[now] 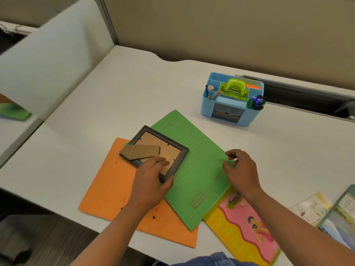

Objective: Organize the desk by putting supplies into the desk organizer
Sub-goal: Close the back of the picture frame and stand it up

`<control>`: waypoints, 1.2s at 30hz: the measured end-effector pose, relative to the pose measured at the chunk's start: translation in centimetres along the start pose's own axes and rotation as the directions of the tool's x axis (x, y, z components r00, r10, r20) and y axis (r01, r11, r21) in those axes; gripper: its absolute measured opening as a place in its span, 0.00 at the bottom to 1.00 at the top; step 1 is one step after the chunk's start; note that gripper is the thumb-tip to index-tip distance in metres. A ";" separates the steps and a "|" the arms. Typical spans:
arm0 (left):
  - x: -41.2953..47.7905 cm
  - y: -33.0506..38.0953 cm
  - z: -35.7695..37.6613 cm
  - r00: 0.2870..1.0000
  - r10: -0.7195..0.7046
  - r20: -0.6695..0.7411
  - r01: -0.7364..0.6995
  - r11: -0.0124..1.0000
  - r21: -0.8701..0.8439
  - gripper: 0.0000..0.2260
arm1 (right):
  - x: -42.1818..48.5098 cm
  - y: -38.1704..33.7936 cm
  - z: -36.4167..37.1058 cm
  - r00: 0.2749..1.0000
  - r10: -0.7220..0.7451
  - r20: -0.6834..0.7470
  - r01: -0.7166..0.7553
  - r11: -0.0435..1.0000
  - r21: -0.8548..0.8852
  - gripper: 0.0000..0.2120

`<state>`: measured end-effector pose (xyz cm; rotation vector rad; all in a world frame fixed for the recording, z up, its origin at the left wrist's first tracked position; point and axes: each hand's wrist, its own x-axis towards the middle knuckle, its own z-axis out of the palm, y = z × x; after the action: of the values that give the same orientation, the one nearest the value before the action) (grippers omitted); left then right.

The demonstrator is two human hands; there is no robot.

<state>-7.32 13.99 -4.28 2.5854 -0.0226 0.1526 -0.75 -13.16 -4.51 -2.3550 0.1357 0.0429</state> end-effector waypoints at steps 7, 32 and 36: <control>2.1 -5.2 -4.0 0.939 -0.329 0.102 0.331 0.944 -0.004 0.44 | -0.4 -6.8 3.7 0.909 -0.135 0.394 0.193 0.975 -0.112 0.41; 1.8 -8.8 -6.1 0.996 0.081 0.042 -0.082 0.996 0.025 0.45 | 0.2 -13.8 7.6 0.790 -0.070 0.609 0.414 0.794 -0.445 0.63; 2.2 -7.1 -5.7 0.894 0.447 0.008 -0.445 0.888 0.118 0.27 | 0.9 -16.8 5.7 0.790 -0.107 0.603 0.412 0.821 -0.394 0.59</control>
<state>-5.35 23.03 -2.90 2.6524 -0.6243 0.3574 2.02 2.57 3.16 -2.7482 -0.5800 0.7088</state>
